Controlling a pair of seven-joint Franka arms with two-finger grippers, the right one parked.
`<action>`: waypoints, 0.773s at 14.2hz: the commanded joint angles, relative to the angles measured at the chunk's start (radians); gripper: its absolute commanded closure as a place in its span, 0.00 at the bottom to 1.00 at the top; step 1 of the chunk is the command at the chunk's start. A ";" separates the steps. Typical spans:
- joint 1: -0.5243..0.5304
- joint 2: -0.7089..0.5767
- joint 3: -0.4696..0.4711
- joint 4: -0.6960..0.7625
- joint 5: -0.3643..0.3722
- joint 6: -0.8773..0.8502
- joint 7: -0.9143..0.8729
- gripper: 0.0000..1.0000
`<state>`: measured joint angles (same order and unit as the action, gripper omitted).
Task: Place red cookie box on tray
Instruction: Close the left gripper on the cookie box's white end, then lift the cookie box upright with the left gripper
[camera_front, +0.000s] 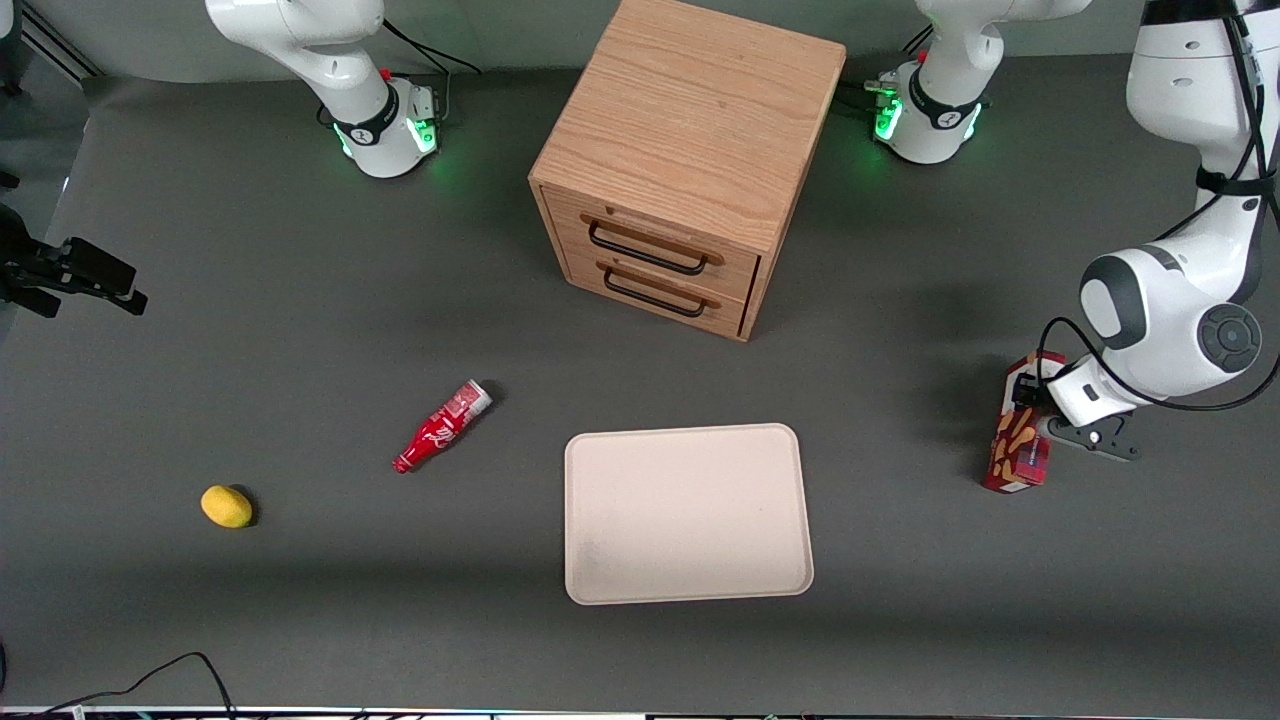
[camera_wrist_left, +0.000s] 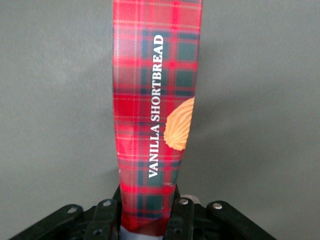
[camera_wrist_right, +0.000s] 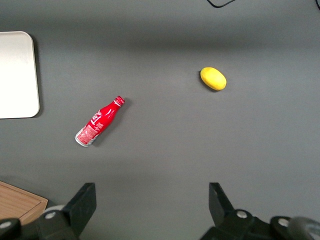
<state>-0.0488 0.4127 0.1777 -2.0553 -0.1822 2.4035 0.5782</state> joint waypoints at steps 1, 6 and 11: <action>0.003 -0.047 0.005 0.070 -0.020 -0.116 0.025 1.00; 0.003 -0.071 0.040 0.439 -0.017 -0.620 -0.012 1.00; -0.011 -0.078 0.037 0.733 -0.016 -0.952 -0.246 1.00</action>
<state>-0.0463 0.3140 0.2180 -1.4463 -0.1890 1.5577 0.4416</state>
